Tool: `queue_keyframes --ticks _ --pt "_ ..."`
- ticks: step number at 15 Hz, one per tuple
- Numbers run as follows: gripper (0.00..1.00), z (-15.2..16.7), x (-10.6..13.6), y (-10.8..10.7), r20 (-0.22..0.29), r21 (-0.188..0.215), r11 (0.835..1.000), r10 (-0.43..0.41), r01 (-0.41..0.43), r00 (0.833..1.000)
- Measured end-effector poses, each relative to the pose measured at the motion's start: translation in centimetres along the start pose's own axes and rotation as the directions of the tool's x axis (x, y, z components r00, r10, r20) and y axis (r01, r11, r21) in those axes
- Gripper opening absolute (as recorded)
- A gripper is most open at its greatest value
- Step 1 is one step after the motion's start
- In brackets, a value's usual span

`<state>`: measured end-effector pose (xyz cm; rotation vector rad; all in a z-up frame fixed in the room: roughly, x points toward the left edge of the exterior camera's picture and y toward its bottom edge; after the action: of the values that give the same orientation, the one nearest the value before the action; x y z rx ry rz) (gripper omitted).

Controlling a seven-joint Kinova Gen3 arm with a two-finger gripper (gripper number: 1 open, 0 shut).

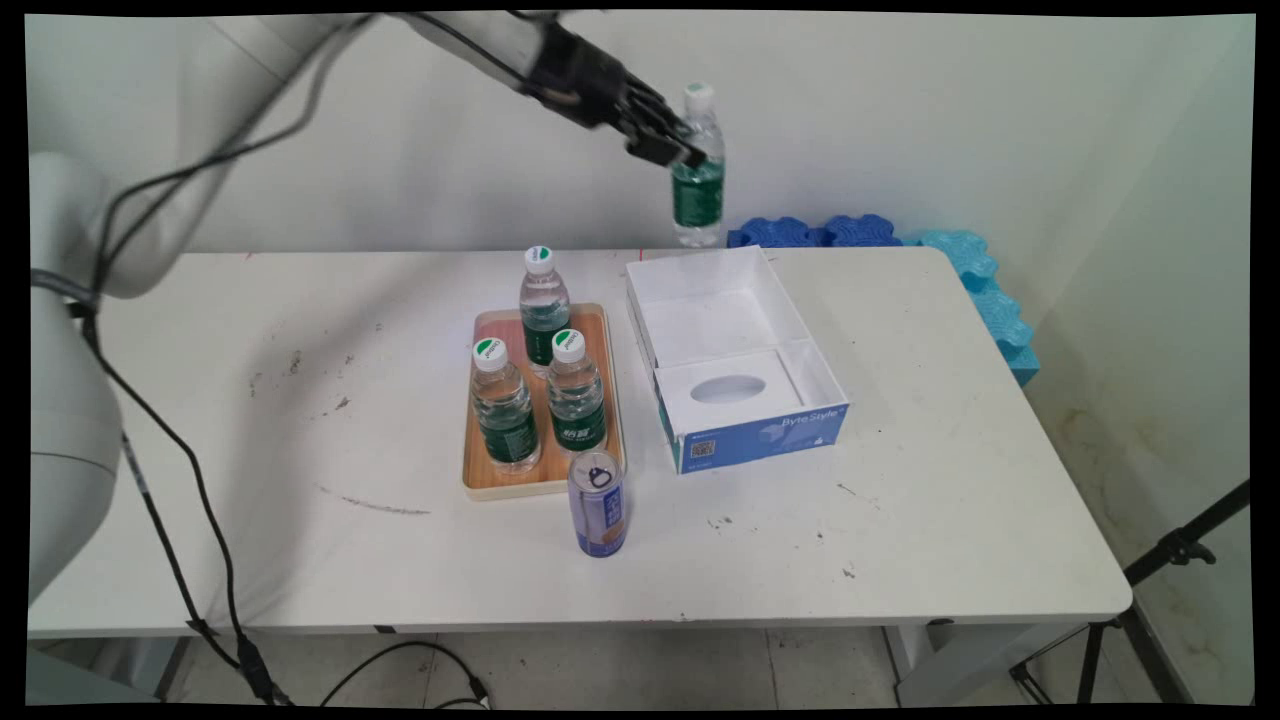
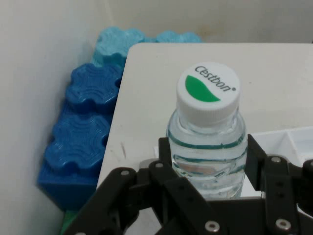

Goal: Place the picked object on the tray

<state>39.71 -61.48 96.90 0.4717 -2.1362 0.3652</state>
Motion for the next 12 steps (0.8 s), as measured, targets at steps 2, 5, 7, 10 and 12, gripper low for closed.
queue_keyframes --ticks 2,5,7,10,12 --pt "0.00 -3.0 -0.3 -0.3 -0.012 -0.002 1.000 0.011 -0.011 1.000" --pt "0.00 -8.3 -2.7 -0.9 -0.017 0.004 0.999 0.039 -0.039 0.999" --pt "0.00 -11.1 -5.0 -1.4 -0.006 0.020 0.999 0.040 -0.040 0.999" --pt "0.00 -14.3 -9.2 -1.7 0.021 0.040 0.999 0.023 -0.024 1.000" --pt "0.00 -15.5 -11.6 -1.5 0.036 0.042 0.999 0.013 -0.015 0.999"
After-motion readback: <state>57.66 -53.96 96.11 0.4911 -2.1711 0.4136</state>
